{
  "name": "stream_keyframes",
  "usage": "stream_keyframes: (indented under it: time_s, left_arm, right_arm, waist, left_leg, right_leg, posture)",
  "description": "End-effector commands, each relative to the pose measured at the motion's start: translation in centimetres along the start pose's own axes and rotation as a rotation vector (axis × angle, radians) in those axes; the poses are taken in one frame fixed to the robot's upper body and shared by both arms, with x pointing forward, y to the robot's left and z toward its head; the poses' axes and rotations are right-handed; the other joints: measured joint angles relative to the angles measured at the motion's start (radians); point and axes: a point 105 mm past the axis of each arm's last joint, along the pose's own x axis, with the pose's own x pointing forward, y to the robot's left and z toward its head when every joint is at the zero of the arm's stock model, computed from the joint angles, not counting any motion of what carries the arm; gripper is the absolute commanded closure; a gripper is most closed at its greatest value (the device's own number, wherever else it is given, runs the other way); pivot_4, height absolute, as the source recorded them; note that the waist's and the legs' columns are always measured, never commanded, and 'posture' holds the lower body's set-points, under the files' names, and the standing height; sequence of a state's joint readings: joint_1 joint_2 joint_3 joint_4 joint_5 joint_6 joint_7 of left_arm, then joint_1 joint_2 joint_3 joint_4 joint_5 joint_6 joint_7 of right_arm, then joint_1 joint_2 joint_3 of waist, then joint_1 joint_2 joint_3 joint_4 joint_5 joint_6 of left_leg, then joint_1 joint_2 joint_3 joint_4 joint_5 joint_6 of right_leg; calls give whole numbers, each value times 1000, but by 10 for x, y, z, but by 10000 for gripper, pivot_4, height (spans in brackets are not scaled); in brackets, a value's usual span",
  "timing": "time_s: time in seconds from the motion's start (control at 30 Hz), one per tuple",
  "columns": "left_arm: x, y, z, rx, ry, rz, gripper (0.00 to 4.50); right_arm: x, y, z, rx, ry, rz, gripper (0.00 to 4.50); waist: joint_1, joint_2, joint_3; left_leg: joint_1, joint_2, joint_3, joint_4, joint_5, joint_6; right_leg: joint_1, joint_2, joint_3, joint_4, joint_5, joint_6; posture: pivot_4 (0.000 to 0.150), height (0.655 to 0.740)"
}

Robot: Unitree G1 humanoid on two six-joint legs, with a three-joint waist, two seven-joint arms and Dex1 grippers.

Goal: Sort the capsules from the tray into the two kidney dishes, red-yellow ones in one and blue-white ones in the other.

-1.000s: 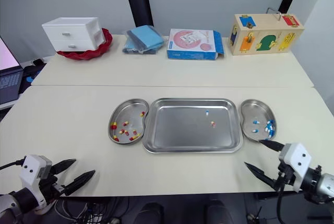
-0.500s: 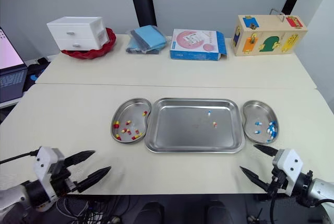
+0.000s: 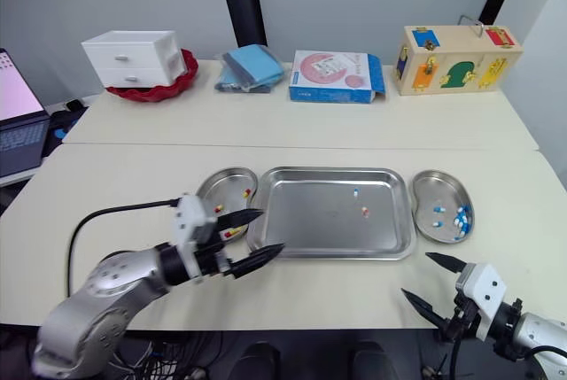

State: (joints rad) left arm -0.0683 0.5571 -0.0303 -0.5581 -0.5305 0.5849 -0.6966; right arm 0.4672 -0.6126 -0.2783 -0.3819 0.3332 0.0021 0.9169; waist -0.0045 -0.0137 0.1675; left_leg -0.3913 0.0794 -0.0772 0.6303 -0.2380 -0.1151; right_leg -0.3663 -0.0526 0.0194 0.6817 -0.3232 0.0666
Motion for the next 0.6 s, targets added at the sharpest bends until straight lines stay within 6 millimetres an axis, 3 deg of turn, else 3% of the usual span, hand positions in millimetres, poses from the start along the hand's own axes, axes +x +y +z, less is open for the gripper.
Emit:
stream_keyframes:
  time_s: [0.03, 0.2, 0.33, 0.6]
  left_arm:
    - [23, 0, 2, 29, -5, 8, 453]
    - [67, 6, 13, 41, -40, -29, 453]
    - [93, 0, 12, 39, -19, -101, 12135]
    - [141, -7, 3, 74, 25, -149, 12135]
  right_arm:
    - [3, 1, 10, -33, -34, -16, 0]
    - [10, 3, 17, -20, -53, -36, 0]
    - [14, 4, 22, -14, -62, -46, 0]
    - [21, 8, 26, 8, -66, -78, 0]
  waist:
    - [1, 1, 0]
    - [3, 1, -1]
    - [0, 1, -1]
    - [2, 2, -1]
  left_leg:
    - [0, 0, 0, 0, 0, 0]
    - [0, 0, 0, 1, 0, 0]
    - [0, -1, 0, 1, 0, 0]
    - [1, -1, -1, 1, 0, 0]
  right_leg:
    - [0, 0, 0, 0, 0, 0]
    - [1, 0, -1, 0, 0, 1]
    - [2, 0, 0, 0, 0, 1]
    - [2, 0, -1, 0, 0, 1]
  posture:
    - [1500, 7078]
    - [1500, 7078]
    - [1500, 7078]
    - [1500, 7078]
